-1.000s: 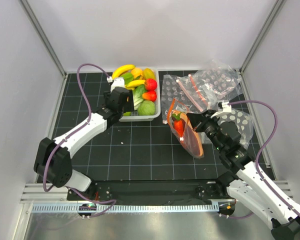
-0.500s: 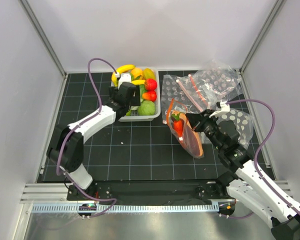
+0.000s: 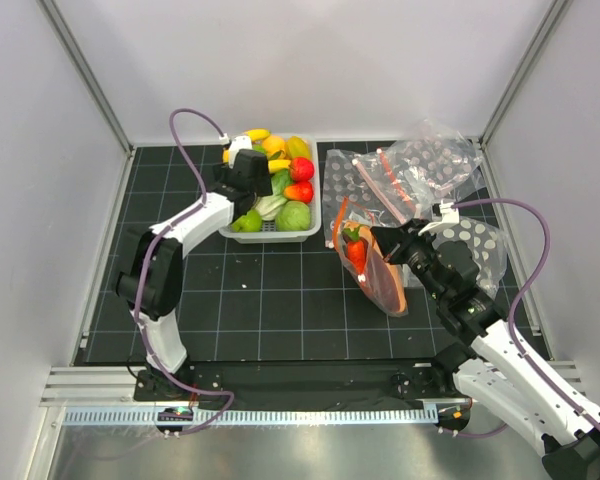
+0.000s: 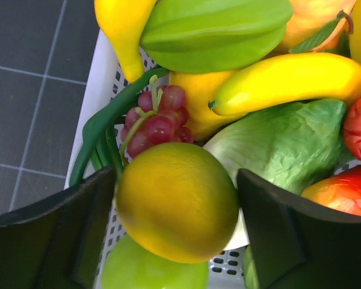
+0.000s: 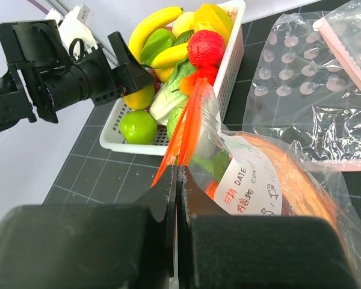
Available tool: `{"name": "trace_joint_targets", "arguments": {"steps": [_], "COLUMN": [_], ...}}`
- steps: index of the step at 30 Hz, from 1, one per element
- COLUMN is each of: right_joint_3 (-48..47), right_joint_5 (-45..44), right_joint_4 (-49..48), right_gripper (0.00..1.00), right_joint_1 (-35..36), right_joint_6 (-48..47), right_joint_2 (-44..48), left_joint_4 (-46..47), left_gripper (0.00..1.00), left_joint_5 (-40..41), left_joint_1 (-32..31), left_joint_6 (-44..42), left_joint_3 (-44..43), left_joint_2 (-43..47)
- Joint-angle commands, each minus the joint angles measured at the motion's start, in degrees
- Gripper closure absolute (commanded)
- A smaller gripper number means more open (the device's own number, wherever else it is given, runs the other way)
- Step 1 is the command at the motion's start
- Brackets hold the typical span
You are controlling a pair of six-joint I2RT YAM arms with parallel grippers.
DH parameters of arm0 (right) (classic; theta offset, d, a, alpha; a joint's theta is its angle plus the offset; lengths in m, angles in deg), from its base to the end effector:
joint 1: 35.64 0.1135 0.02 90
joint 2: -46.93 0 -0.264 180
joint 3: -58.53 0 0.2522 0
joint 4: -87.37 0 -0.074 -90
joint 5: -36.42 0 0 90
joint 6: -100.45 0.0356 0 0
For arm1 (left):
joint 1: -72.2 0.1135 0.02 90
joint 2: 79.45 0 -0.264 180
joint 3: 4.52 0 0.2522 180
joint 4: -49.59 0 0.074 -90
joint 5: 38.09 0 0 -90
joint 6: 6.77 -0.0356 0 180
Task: Place the food in the zip-top bag and seal the zipper
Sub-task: Pick up the fake fruit from the bin, then place the fake fruit in the zipper food storage bag.
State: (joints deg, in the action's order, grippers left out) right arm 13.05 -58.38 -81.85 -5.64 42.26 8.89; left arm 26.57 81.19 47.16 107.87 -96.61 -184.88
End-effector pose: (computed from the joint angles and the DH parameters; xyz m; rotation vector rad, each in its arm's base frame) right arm 0.1500 0.0831 0.3025 0.0931 1.6809 0.7545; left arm 0.3881 -0.1621 0.2475 -0.2696 2.0974 0.0517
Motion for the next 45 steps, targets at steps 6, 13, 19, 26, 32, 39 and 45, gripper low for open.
{"name": "trace_joint_targets", "arguments": {"steps": [6, 13, 19, 26, 32, 39, 45], "right_joint_3": [-2.64, -3.17, -3.70, -3.08, -1.42, 1.40, 2.37], "right_joint_5": [0.49, 0.75, 4.09, 10.24, 12.18, 5.95, -0.45], "right_joint_4": [-2.99, -2.64, -3.52, -7.29, -9.84, -9.94, -8.36], "right_gripper": [0.99, 0.99, 0.99, 0.99, 0.99, 0.99, 0.99], "right_joint_1": [0.24, 0.24, 0.24, 0.24, 0.24, 0.24, 0.24], "right_joint_6": [0.00, -0.17, -0.17, -0.17, -0.26, -0.52, 0.52], "right_joint_2": [-0.37, -1.16, -3.17, -3.71, 0.23, 7.18, 9.47], "left_joint_4": [0.12, 4.40, 14.93, 23.40, 23.85, 20.51, 11.12], "left_gripper": [0.45, 0.48, 0.50, 0.54, 0.56, 0.55, 0.18], "left_joint_5": [-8.54, -10.54, -20.62, -33.40, -37.45, -38.59, -38.77], "left_joint_1": [-1.32, -7.56, -15.03, -20.48, -23.73, -30.50, -34.90], "left_joint_6": [3.74, 5.24, 5.50, 4.28, 4.80, 1.12, -1.71], "left_joint_3": [-0.16, 7.98, 18.97, 23.39, 19.70, 13.92, 6.71], "left_joint_2": [5.04, 22.33, 33.78, 33.10, 25.36, 20.71, 15.26]}}
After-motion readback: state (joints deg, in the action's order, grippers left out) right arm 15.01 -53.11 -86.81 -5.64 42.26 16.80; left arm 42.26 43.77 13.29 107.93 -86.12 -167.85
